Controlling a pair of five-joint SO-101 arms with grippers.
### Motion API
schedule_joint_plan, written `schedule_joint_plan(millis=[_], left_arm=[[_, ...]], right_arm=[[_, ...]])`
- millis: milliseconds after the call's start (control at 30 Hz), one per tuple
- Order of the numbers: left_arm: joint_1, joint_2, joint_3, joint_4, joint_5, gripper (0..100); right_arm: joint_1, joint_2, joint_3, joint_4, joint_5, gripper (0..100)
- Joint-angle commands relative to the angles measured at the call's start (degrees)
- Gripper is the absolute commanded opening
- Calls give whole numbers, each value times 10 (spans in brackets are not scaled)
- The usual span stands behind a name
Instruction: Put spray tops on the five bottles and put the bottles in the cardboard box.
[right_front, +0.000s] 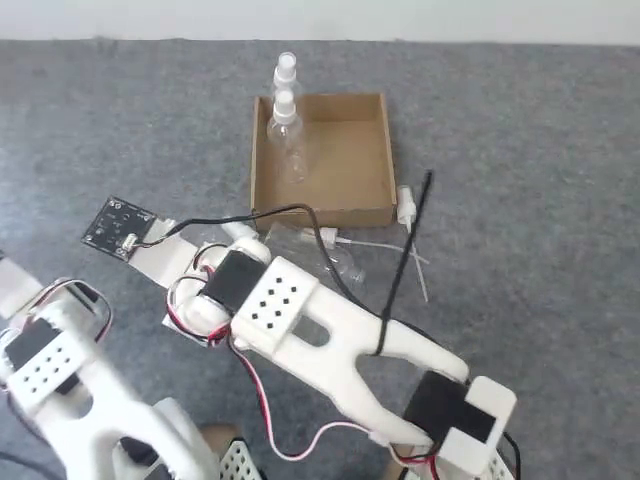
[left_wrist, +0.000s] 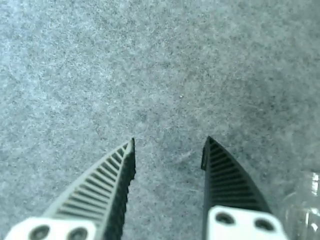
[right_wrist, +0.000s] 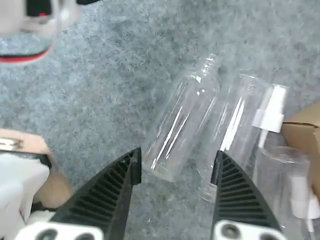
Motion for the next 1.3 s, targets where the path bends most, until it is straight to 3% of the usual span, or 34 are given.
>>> schedule_joint_plan(millis=[0,633,1067,1267], left_arm=[[-1,-1,-6,-16,6,203],[-1,-1,-5,-16,6,203],[-1,-1,-5,-16,5,203],[-1,-1,-5,-16,5,203]], right_arm=[[-5,22,-40,-35,-15,190],[16,153,-40,-128,-13,190],[46,220,-55,-130,-13,189],[52,229,-58,-127,14,65]])
